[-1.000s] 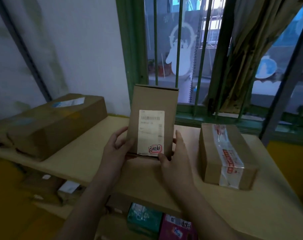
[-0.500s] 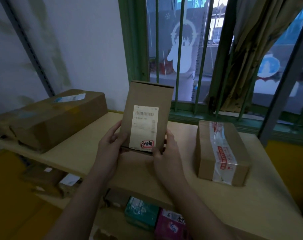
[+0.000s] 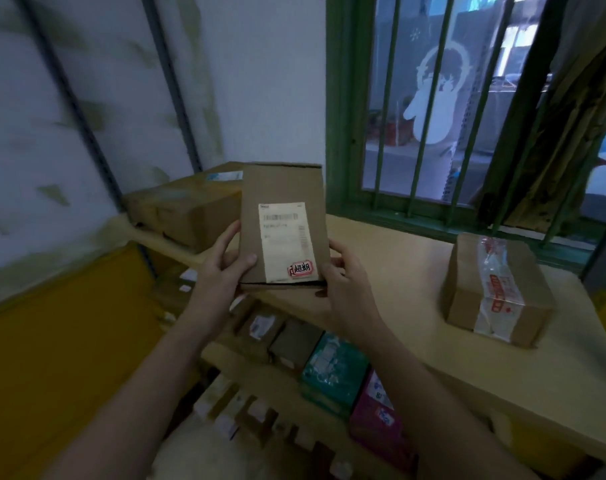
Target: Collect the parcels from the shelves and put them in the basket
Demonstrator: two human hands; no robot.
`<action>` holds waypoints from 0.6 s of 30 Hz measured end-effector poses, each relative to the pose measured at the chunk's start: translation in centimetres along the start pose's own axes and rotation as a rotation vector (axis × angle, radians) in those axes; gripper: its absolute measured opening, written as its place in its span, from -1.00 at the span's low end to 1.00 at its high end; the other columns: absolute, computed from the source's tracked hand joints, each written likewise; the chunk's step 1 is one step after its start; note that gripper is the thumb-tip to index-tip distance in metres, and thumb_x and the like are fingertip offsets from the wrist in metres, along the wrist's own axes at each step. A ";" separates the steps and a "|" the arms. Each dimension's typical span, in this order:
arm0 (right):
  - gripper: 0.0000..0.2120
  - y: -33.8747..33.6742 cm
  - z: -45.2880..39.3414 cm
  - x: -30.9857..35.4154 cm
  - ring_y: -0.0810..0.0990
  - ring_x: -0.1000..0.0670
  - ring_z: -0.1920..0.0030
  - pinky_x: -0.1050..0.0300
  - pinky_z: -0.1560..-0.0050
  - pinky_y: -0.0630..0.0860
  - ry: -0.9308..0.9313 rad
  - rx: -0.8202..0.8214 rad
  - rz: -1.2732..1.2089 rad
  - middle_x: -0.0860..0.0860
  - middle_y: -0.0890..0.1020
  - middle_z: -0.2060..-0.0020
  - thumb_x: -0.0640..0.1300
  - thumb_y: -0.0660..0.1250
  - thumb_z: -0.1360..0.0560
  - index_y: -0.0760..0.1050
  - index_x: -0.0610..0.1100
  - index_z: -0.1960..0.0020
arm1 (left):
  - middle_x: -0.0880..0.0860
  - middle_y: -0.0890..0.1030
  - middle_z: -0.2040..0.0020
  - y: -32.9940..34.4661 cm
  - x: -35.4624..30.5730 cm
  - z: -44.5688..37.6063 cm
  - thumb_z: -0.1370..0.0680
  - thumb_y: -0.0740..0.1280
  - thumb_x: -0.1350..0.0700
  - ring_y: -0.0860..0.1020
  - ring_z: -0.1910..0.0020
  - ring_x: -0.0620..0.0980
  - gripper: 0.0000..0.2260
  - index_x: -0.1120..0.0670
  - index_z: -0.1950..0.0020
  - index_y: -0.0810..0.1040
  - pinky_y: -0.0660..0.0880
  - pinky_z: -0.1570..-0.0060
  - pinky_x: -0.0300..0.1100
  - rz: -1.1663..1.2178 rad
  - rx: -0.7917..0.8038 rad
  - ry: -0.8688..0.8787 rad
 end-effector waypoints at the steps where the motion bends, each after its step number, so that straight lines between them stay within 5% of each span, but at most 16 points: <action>1: -0.76 1.8 0.6 0.3 0.71 0.08 0.13 0.03 0.14 0.67 -0.005 0.026 -0.026 -0.02 0.67 0.04 -0.16 0.16 -0.67 0.41 0.00 -0.31 | -0.13 0.71 -0.07 -2.1 -0.4 1.1 -0.59 0.35 0.22 0.67 -0.10 0.02 -0.44 -0.15 -0.53 0.32 0.63 0.00 -0.02 -0.006 -0.011 -0.009; 8: -0.84 17.5 9.3 0.1 0.69 0.03 0.02 -0.08 -0.02 0.66 0.038 0.327 -0.009 -0.01 0.63 -0.03 0.03 0.18 -0.66 0.39 0.00 -0.18 | 0.05 0.65 -0.22 -18.7 -2.6 16.0 -0.37 0.48 0.12 0.63 -0.19 0.05 -0.22 -0.28 -0.50 0.26 0.59 0.07 -0.04 -0.090 -0.256 -0.075; 12: -0.80 28.0 18.5 0.2 0.66 0.21 0.00 0.20 0.07 0.64 0.032 0.561 -0.040 0.05 0.63 -0.09 0.00 0.22 -0.65 0.36 0.07 -0.26 | 0.07 0.66 -0.18 -28.3 -2.7 28.8 -0.46 0.44 0.25 0.65 -0.14 0.05 -0.28 -0.28 -0.47 0.28 0.61 0.05 -0.05 -0.090 -0.459 -0.132; 15: -0.78 36.1 27.5 0.1 0.69 0.03 -0.05 0.12 0.10 0.66 0.054 0.775 -0.086 -0.03 0.66 -0.09 -0.07 0.23 -0.65 0.37 0.08 -0.28 | 0.07 0.66 -0.17 -35.1 -3.4 39.7 -0.47 0.43 0.27 0.63 -0.16 0.03 -0.33 -0.31 -0.40 0.34 0.59 0.02 -0.10 -0.107 -0.641 -0.139; 18: -0.79 43.3 37.2 0.6 0.71 -0.02 0.01 0.15 0.18 0.65 0.097 0.962 -0.137 -0.10 0.67 -0.07 -0.15 0.23 -0.65 0.39 0.01 -0.27 | 0.02 0.66 -0.08 -40.9 -4.8 50.8 -0.48 0.42 0.17 0.67 -0.04 -0.01 -0.44 -0.27 -0.39 0.42 0.59 0.22 -0.21 -0.077 -0.881 -0.151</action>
Point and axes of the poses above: each hand's wrist, its own z-axis away from the middle knuckle, its own y-axis out of the palm, x = y × z, the point moved 7 cm from there along -z, towards the middle knuckle
